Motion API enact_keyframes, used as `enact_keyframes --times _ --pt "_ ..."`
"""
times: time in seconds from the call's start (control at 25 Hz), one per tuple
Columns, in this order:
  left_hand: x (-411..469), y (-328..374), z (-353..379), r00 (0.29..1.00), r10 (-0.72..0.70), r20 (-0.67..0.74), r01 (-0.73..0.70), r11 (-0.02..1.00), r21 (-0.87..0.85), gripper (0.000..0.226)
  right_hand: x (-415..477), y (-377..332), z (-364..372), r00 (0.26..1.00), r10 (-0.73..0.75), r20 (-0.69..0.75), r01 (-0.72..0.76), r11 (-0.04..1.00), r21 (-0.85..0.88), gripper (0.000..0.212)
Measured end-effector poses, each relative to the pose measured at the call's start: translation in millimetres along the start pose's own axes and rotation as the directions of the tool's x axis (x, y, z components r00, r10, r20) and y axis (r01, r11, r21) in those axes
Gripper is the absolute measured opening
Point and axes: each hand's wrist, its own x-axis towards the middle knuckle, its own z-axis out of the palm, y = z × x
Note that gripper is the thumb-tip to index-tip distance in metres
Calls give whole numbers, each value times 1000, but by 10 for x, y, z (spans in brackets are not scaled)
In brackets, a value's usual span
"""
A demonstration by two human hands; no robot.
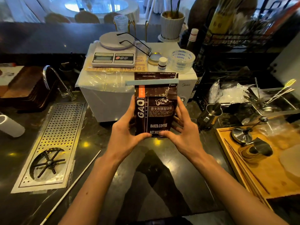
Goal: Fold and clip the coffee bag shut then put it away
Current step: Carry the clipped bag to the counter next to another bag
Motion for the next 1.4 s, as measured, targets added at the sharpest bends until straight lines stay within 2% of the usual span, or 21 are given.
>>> enact_keyframes --times 0.4,0.68,0.8,0.92,1.04,1.24,1.32,1.4 --pt "146 342 94 977 173 121 -163 983 -88 120 -343 -370 -321 976 37 -213 -58 994 -91 119" --pt "-166 1251 676 930 308 200 -283 948 -145 118 -1194 -562 -1102 930 -10 -367 -33 993 -112 116" --pt "-403 1809 1190 884 395 250 -348 913 -213 118 -1822 -644 -1640 880 -23 -475 -46 990 -133 117" --pt "-681 2421 1854 788 517 335 -398 842 -363 113 -2636 -759 -2237 800 -13 -600 -105 981 -161 114" --pt "-1034 3031 2606 663 619 421 -409 771 -489 113 -3585 -940 -2785 665 -38 -746 -219 945 -243 112" --pt "-1773 4050 3740 419 740 526 -334 665 -668 115 -5082 -1314 -3390 414 -77 -907 -451 848 -278 115" --pt "-2040 4379 4057 322 786 527 -305 613 -729 115 -5533 -1432 -3508 312 -101 -945 -531 806 -261 118" --pt "-2241 4635 4291 236 827 510 -266 560 -785 114 -5847 -1527 -3589 246 -124 -961 -589 769 -250 119"
